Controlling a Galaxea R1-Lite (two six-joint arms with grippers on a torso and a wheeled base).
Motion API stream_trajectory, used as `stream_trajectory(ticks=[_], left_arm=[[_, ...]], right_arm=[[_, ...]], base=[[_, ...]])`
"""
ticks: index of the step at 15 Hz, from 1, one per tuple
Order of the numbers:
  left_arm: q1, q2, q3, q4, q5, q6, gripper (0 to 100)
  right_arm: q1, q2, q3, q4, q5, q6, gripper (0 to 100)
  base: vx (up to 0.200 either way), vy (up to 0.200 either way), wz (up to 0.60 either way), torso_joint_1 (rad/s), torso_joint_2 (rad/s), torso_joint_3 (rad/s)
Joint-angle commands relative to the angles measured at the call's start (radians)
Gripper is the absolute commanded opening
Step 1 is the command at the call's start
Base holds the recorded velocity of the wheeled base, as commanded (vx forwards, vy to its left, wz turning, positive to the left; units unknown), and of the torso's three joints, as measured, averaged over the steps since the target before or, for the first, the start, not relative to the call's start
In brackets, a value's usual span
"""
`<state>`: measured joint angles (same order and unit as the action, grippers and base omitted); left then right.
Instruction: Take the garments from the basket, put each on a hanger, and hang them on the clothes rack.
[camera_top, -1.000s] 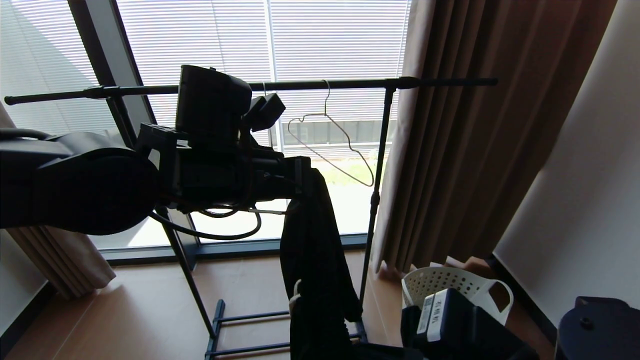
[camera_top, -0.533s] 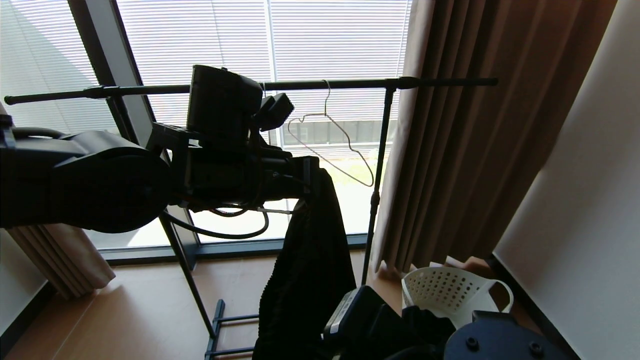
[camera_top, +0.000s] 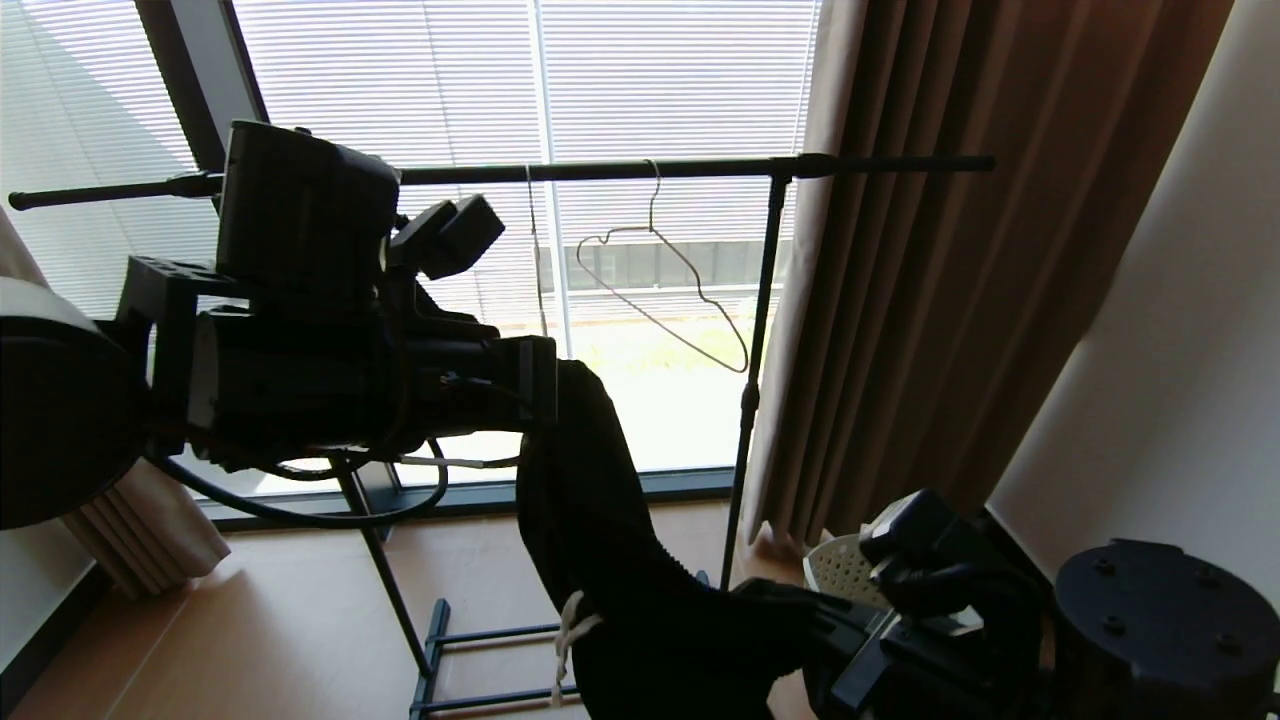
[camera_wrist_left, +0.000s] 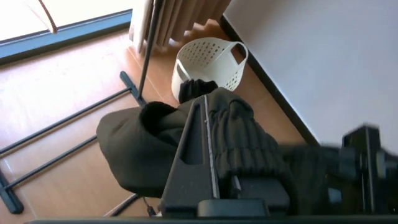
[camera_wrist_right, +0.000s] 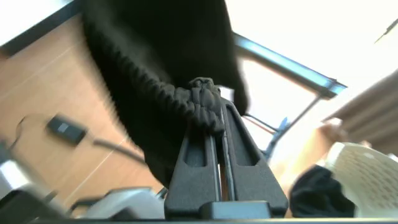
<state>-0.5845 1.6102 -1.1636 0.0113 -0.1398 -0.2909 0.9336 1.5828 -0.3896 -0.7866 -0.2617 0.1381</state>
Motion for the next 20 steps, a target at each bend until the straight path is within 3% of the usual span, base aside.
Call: stream_trajectory(ticks=[1,3,6,8,9,11,13,16,20], left_arm=[[-0.003,-0.092,0.098,0.001,0.000,0.001,0],[-0.028,-0.124,0.160,0.001,0.002,0.001,0],[-0.106,-0.130,0.271,-0.002,-0.001,-0.002,0],[-0.152,-0.125,0.305,0.001,-0.004,-0.005,0],[-0.155,-0.125,0.309,0.001,-0.004,-0.005,0],[-0.219,-0.099,0.352,-0.002,-0.011,-0.016,0],[-0.261,-0.085,0.343,-0.008,-0.078,-0.071,0],[-0.288,-0.069,0.317,-0.007,-0.100,-0.079,0],[-0.296,-0.069,0.318,-0.008,-0.096,-0.099,0]], right_arm=[[-0.134,-0.044,-0.061,0.007,0.007,-0.003,0],[-0.188,0.002,-0.134,0.006,0.004,-0.003,0],[-0.239,0.121,-0.330,0.009,0.006,0.017,0],[-0.239,0.181,-0.446,0.013,0.007,0.037,0],[-0.239,0.186,-0.456,0.013,0.007,0.037,0],[-0.230,0.215,-0.586,0.099,0.010,0.041,0],[-0.177,0.246,-0.666,0.118,0.009,0.061,0],[-0.133,0.281,-0.730,0.158,0.010,0.066,0],[-0.125,0.298,-0.723,0.148,0.010,0.103,0]], base=[[0.000,0.000,0.00,0.000,0.00,0.000],[0.000,0.000,0.00,0.000,0.00,0.000],[0.000,0.000,0.00,0.000,0.00,0.000],[0.000,0.000,0.00,0.000,0.00,0.000],[0.000,0.000,0.00,0.000,0.00,0.000],[0.000,0.000,0.00,0.000,0.00,0.000],[0.000,0.000,0.00,0.000,0.00,0.000],[0.000,0.000,0.00,0.000,0.00,0.000],[0.000,0.000,0.00,0.000,0.00,0.000]])
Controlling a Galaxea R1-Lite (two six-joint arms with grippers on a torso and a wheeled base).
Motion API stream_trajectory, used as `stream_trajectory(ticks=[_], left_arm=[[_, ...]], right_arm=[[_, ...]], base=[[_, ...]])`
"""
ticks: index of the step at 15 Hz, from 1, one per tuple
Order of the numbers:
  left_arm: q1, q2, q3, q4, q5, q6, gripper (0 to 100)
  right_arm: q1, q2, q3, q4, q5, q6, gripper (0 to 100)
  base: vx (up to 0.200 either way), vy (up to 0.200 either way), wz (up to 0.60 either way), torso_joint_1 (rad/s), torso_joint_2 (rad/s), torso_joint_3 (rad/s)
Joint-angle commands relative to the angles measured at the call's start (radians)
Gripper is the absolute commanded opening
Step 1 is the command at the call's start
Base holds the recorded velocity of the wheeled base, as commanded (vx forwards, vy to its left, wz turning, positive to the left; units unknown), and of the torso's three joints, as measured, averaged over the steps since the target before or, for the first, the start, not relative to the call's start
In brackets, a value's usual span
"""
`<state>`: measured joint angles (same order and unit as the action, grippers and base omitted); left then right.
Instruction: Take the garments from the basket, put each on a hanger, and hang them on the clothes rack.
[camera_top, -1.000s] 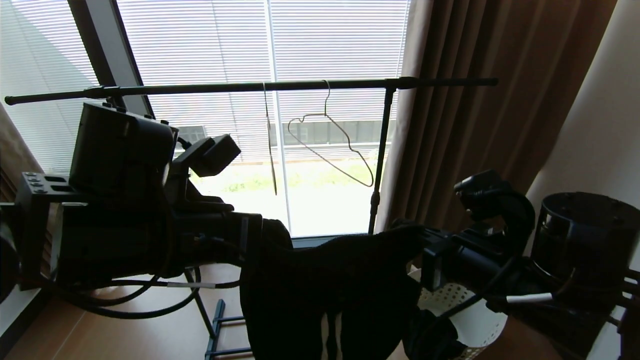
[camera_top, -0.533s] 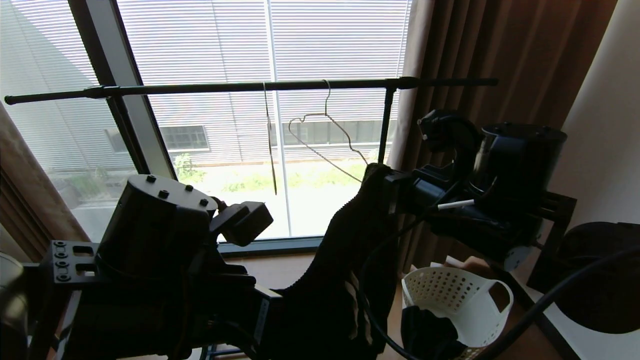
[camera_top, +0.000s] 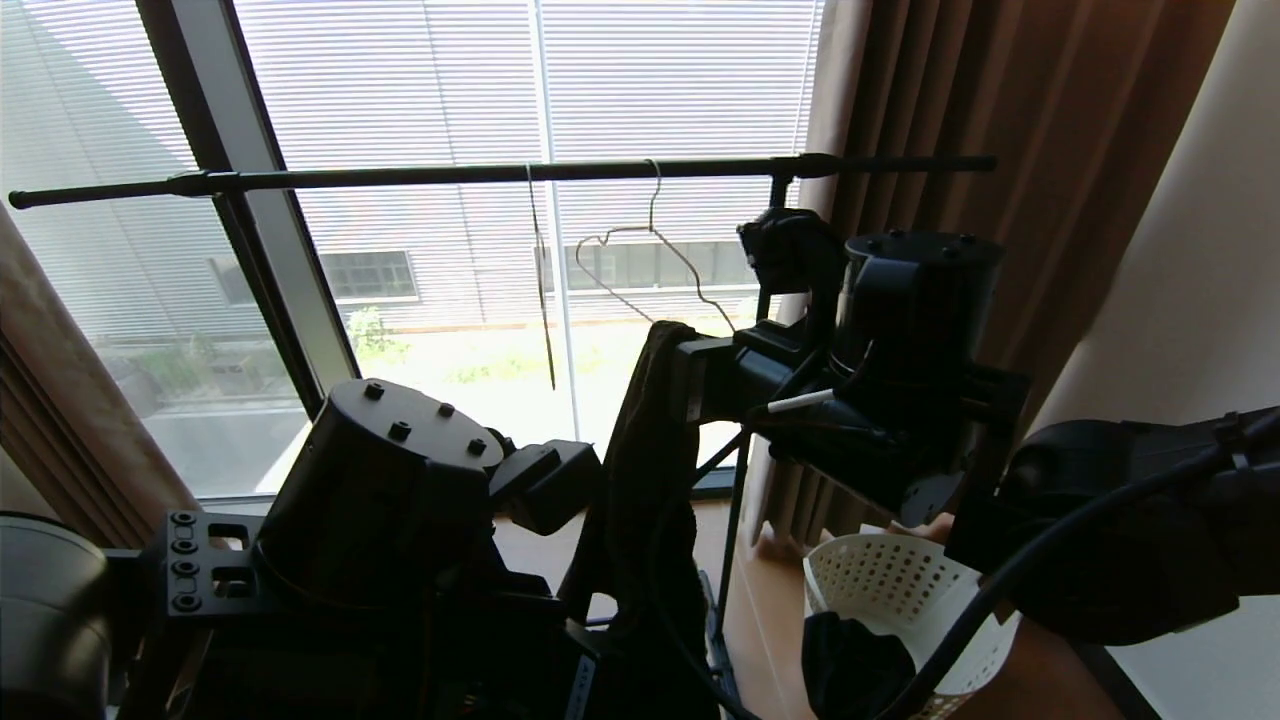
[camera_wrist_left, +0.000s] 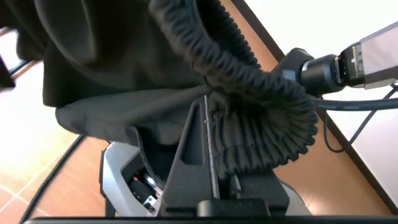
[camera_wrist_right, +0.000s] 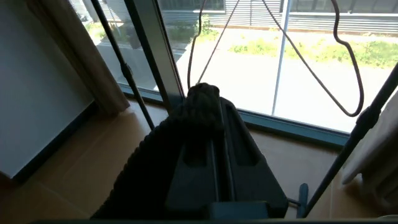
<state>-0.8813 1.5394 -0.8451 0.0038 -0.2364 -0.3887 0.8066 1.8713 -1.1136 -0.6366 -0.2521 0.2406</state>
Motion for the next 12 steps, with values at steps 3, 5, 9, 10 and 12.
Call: stream_trajectory(ticks=[3,5,9,10,12], left_arm=[[0.051,-0.059,0.029,0.004,0.009,0.001,0],[0.105,-0.102,0.047,0.005,0.009,0.004,0],[0.193,-0.107,0.054,-0.001,0.034,0.008,0],[0.205,-0.094,0.047,-0.002,0.034,0.011,0],[0.225,-0.058,0.003,-0.028,0.035,0.008,0]], right_arm=[[-0.037,-0.046,0.063,0.000,-0.007,0.003,0],[-0.061,-0.115,0.141,-0.003,-0.009,0.003,0],[-0.067,-0.320,0.362,0.006,-0.013,0.000,0],[-0.061,-0.351,0.394,0.011,-0.013,-0.003,0],[-0.024,-0.422,0.472,0.040,-0.015,-0.007,0]], base=[[0.000,0.000,0.00,0.000,0.00,0.000],[0.000,0.000,0.00,0.000,0.00,0.000],[0.000,0.000,0.00,0.000,0.00,0.000],[0.000,0.000,0.00,0.000,0.00,0.000],[0.000,0.000,0.00,0.000,0.00,0.000]])
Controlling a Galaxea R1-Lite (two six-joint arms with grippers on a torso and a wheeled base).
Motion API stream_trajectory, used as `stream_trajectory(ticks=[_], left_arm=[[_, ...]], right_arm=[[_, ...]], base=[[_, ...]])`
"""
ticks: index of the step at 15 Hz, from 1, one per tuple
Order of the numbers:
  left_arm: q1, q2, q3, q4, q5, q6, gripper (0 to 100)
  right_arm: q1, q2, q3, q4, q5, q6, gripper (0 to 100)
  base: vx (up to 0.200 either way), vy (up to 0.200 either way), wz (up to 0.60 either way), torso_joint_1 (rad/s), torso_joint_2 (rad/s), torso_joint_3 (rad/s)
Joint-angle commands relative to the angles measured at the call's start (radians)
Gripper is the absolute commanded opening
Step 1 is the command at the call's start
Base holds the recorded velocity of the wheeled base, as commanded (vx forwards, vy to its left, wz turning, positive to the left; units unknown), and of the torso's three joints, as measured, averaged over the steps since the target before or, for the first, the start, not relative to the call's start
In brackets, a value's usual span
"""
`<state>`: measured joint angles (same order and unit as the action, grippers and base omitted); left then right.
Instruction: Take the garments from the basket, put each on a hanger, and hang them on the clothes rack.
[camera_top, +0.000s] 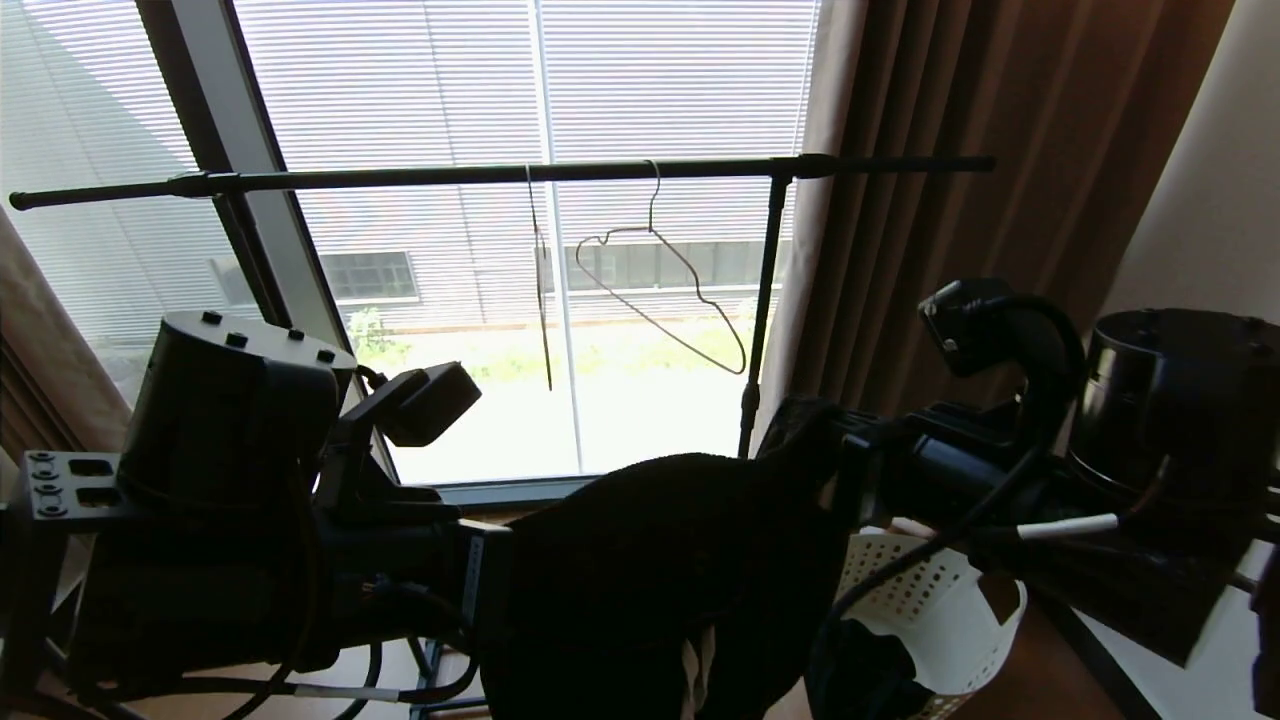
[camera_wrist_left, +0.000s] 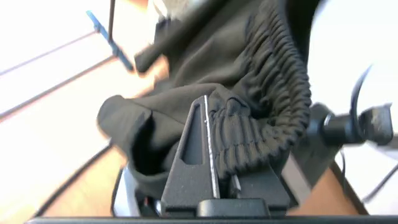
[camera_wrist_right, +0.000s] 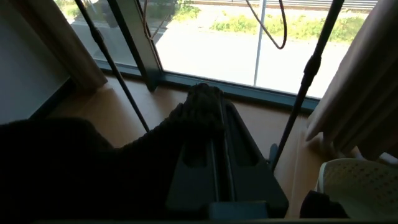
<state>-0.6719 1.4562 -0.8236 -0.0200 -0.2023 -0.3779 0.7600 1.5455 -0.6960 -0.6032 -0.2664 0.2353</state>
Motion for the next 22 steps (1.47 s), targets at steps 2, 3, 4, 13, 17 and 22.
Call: stream_trajectory(ticks=[2,3,4,13,17,22], left_arm=[[0.031,0.059,-0.097,-0.006,0.003,0.005,0],[0.038,0.089,-0.152,-0.003,0.003,0.011,0],[0.038,0.105,-0.177,-0.003,0.003,0.011,0],[0.026,0.164,-0.313,0.003,0.004,0.068,0],[0.028,0.164,-0.328,0.003,0.006,0.083,0],[0.026,0.178,-0.362,0.005,0.050,0.082,0]], right_arm=[[0.055,-0.151,0.116,0.043,-0.002,-0.002,0],[0.110,-0.183,0.167,0.054,-0.002,-0.001,0],[0.142,-0.193,0.194,0.052,-0.011,0.001,0],[0.101,-0.073,0.286,-0.033,-0.017,0.010,0],[0.090,-0.064,0.345,-0.115,-0.013,0.001,100],[0.127,-0.131,0.446,-0.116,-0.004,-0.041,100]], base=[[0.000,0.000,0.00,0.000,0.00,0.000],[0.000,0.000,0.00,0.000,0.00,0.000],[0.000,0.000,0.00,0.000,0.00,0.000],[0.000,0.000,0.00,0.000,0.00,0.000],[0.000,0.000,0.00,0.000,0.00,0.000],[0.000,0.000,0.00,0.000,0.00,0.000]])
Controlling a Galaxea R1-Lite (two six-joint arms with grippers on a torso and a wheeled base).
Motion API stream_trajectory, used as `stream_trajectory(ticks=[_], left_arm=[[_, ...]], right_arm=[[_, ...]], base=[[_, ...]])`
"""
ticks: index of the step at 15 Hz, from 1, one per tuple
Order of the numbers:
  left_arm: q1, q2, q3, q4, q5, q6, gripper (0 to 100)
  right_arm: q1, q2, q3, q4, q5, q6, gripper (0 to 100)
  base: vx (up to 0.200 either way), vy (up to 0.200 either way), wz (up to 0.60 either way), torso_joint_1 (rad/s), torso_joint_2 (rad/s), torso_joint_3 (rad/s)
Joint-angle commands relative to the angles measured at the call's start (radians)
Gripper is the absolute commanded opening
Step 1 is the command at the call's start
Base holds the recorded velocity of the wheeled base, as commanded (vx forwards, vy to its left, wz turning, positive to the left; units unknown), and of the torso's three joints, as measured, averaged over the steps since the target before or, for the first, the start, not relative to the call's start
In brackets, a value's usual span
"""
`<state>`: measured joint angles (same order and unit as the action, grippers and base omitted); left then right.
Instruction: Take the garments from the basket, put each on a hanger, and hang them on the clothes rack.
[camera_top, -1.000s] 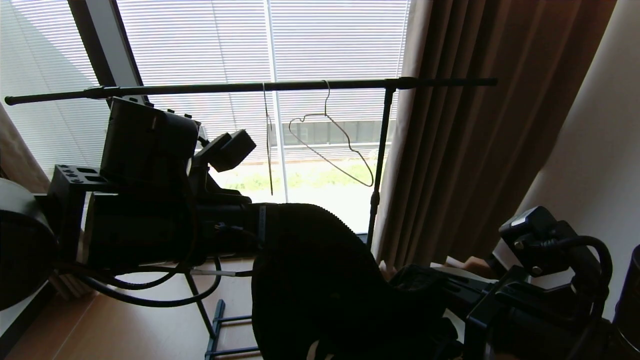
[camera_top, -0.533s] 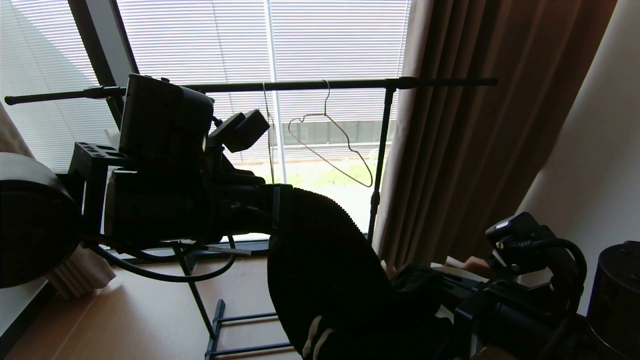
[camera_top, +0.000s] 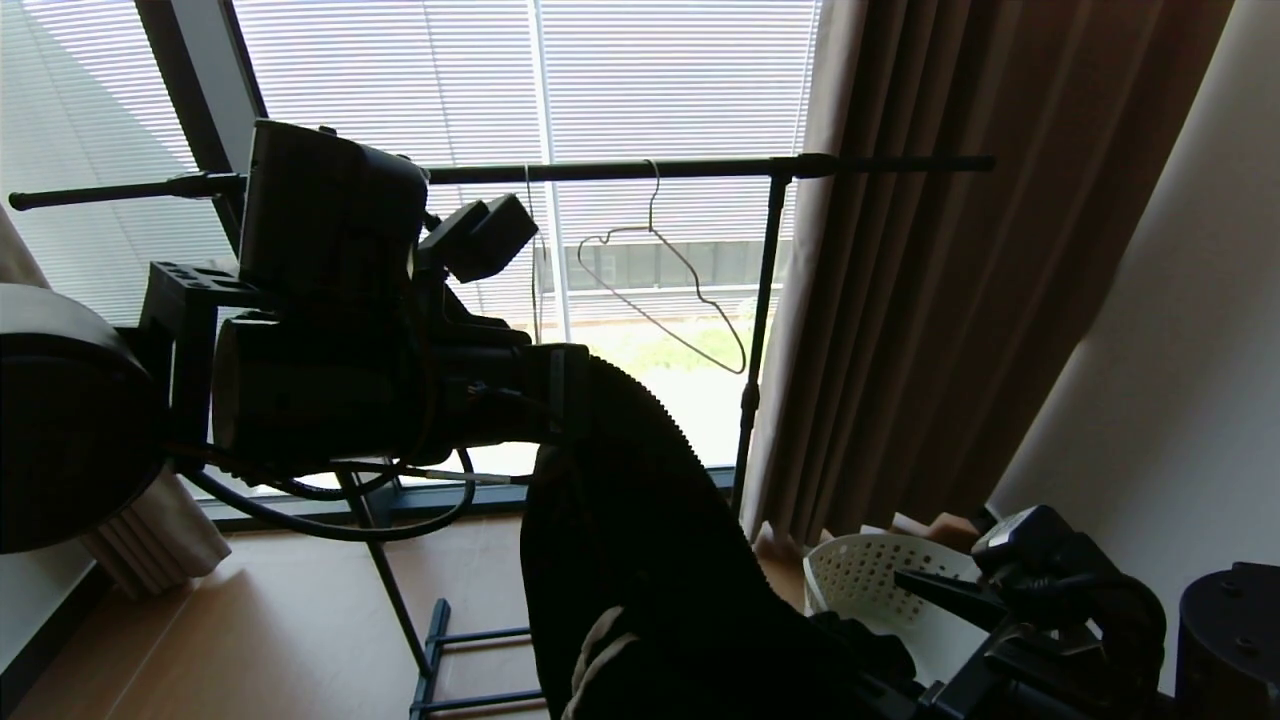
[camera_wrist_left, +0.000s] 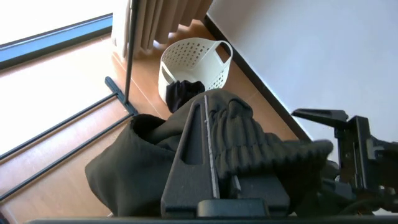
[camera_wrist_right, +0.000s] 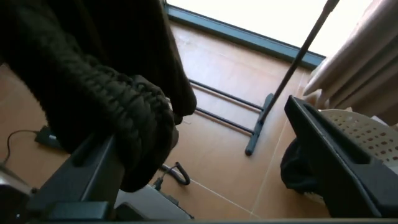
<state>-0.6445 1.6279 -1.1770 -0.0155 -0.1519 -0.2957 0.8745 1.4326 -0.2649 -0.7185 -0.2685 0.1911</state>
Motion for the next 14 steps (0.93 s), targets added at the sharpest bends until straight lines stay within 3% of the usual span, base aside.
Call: stream_trajectory(ticks=[1,4,12,14], left_arm=[[0.000,0.007,-0.035,0.019,0.009,-0.002,0],[0.002,0.009,-0.070,0.048,0.034,-0.008,0],[-0.009,0.007,-0.062,0.049,0.034,-0.006,0],[-0.009,0.007,-0.064,0.049,0.035,-0.005,0]], right_arm=[[0.023,-0.041,0.016,0.001,0.018,-0.047,100],[0.024,-0.052,0.027,0.001,0.143,-0.185,100],[0.054,0.055,-0.149,0.004,0.203,-0.279,100],[0.100,0.060,-0.168,0.007,0.201,-0.288,100]], base=[[0.000,0.000,0.00,0.000,0.00,0.000],[0.000,0.000,0.00,0.000,0.00,0.000],[0.000,0.000,0.00,0.000,0.00,0.000],[0.000,0.000,0.00,0.000,0.00,0.000]])
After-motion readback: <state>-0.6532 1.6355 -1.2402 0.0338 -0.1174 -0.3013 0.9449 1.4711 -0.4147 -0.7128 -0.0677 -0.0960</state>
